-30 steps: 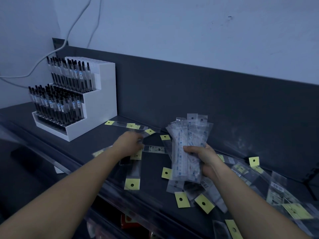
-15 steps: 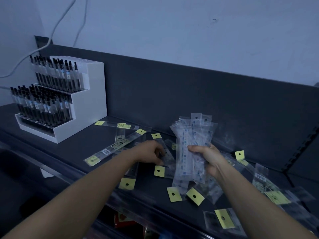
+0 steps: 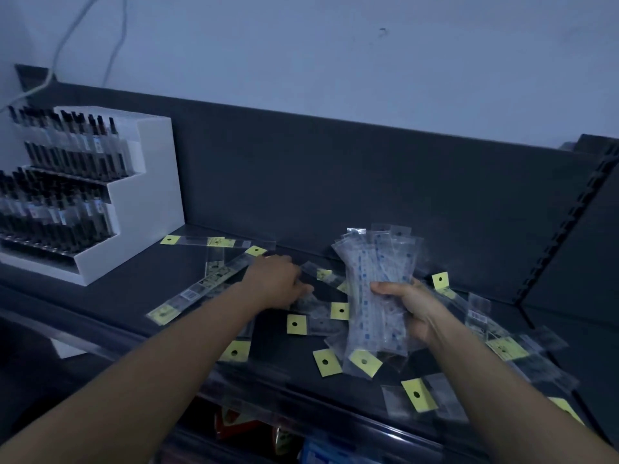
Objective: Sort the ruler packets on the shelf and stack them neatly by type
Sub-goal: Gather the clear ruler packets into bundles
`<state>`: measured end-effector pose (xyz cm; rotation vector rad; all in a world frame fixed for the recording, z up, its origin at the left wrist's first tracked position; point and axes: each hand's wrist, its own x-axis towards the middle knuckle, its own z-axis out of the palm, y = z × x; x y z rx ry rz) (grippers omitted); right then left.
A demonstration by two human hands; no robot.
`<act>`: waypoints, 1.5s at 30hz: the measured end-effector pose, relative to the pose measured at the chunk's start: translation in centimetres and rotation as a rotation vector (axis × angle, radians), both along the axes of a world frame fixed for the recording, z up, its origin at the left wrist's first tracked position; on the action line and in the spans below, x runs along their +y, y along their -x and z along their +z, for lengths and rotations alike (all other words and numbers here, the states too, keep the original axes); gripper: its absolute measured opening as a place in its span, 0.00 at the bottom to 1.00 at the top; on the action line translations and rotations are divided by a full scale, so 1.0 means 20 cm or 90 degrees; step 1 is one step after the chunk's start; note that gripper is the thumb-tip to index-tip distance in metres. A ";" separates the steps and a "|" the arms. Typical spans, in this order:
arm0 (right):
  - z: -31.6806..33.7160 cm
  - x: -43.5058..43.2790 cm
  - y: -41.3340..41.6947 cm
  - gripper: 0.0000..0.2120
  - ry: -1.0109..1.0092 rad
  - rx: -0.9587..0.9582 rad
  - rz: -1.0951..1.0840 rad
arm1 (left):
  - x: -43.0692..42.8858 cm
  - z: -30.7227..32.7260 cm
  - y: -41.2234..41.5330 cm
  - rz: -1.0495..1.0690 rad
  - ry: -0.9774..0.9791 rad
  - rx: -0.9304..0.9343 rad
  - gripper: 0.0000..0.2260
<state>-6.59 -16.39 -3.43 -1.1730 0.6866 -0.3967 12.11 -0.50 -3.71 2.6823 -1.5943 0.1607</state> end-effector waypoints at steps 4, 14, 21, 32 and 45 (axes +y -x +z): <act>0.02 -0.02 0.08 0.33 0.011 0.002 -0.023 | -0.04 -0.04 0.11 -0.125 -0.173 0.216 0.36; 0.01 -0.07 0.26 0.25 0.004 0.001 -0.096 | -0.13 0.03 0.07 -0.066 -0.130 0.221 0.24; 0.01 -0.07 0.36 0.23 0.009 0.001 -0.115 | -0.20 -0.04 0.19 -0.142 -0.155 0.324 0.44; 0.01 -0.19 0.53 0.13 0.023 0.008 -0.095 | -0.29 0.07 0.33 -0.094 -0.259 0.312 0.44; 0.03 -0.30 0.76 0.23 0.025 0.003 -0.017 | -0.23 -0.05 0.48 0.118 0.003 -0.006 0.19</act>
